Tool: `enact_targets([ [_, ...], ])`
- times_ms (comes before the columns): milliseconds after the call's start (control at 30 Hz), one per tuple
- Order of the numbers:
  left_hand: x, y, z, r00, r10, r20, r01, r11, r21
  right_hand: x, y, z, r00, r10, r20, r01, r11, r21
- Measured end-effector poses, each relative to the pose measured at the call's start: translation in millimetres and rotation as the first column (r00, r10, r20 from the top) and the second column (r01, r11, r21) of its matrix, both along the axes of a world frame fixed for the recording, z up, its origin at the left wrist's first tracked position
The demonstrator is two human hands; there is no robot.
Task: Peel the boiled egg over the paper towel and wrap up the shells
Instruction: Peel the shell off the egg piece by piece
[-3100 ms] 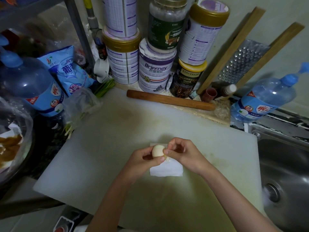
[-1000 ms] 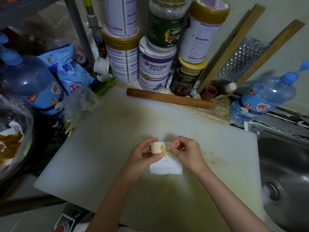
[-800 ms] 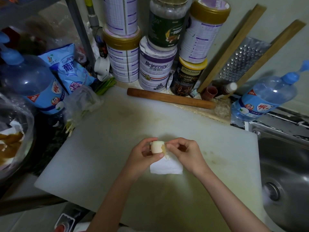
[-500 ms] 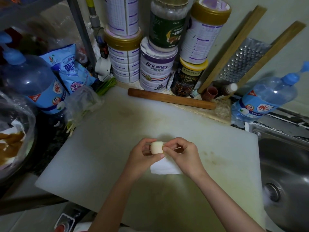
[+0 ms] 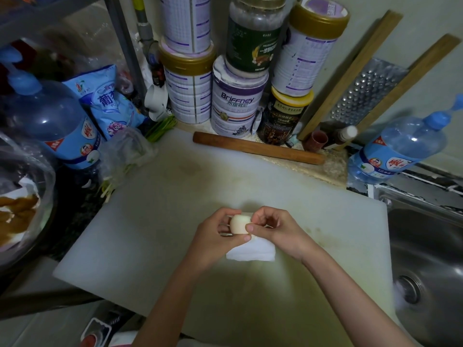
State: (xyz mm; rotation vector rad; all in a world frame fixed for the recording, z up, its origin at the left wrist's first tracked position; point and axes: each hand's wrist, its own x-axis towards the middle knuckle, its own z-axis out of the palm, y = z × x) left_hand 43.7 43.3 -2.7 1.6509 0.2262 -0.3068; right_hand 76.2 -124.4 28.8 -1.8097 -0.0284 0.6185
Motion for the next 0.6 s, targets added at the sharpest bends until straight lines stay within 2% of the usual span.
enact_targets([
  [167,-0.1,-1.1,-0.4,1.000,-0.001,0.000,0.001,0.999,0.038,-1.4,0.1,0.7,1.000,0.000,0.018,0.000,1.000,-0.013],
  [333,1.4,-4.0,0.0,0.998,0.046,-0.040,-0.045,0.998,0.042,-8.8,7.3,-3.8,0.985,-0.152,0.079,0.153,0.988,-0.001],
  [500,-0.4,-6.2,-2.1,0.993,0.073,-0.090,-0.069,0.997,0.047,-14.8,12.9,-9.6,0.954,-0.182,0.237,0.212,0.971,-0.112],
  [600,-0.6,-5.4,-0.1,0.995,0.029,-0.094,-0.030,1.000,-0.003,-15.7,13.6,-11.1,0.944,-0.220,0.245,0.250,0.963,-0.097],
])
